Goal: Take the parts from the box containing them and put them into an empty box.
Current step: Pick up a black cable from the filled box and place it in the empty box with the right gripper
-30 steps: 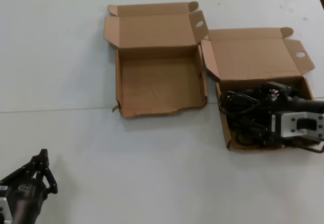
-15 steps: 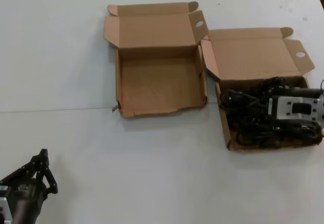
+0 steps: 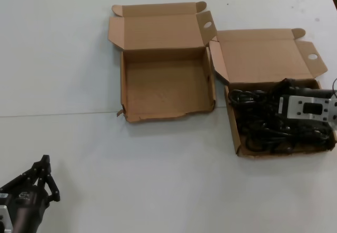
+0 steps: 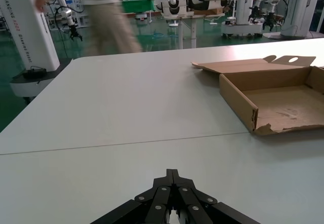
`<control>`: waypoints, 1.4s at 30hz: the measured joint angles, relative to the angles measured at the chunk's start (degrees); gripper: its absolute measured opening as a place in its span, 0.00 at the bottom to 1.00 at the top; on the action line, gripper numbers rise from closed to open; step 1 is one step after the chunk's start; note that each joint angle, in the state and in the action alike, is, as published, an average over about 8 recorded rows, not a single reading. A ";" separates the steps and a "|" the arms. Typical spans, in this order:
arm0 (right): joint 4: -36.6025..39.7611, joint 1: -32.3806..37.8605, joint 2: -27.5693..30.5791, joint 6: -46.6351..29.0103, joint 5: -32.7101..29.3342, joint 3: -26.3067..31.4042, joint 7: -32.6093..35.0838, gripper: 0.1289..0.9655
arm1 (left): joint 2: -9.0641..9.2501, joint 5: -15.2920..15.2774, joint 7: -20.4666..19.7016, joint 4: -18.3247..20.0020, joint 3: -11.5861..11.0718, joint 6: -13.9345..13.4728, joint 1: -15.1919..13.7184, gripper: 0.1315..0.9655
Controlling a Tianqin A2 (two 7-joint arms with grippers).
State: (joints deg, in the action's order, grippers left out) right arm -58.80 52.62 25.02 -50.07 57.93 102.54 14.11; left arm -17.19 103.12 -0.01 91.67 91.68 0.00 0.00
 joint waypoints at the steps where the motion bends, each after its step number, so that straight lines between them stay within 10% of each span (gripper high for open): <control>1: -0.24 0.08 0.27 0.01 0.24 0.28 0.00 0.08 | 0.00 0.00 0.00 0.00 0.00 0.00 0.00 0.03; 19: -9.14 5.50 0.12 -3.17 3.34 1.89 0.00 0.05 | 0.00 0.00 -0.01 0.00 0.00 0.00 0.00 0.03; 42: 25.73 20.07 -15.73 8.34 21.70 8.46 0.00 0.05 | 0.00 -0.01 -0.01 0.00 0.00 0.00 0.00 0.03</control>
State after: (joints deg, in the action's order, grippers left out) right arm -33.08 72.69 9.28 -41.74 79.63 110.99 14.11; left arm -17.19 103.11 -0.02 91.67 91.68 0.00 0.00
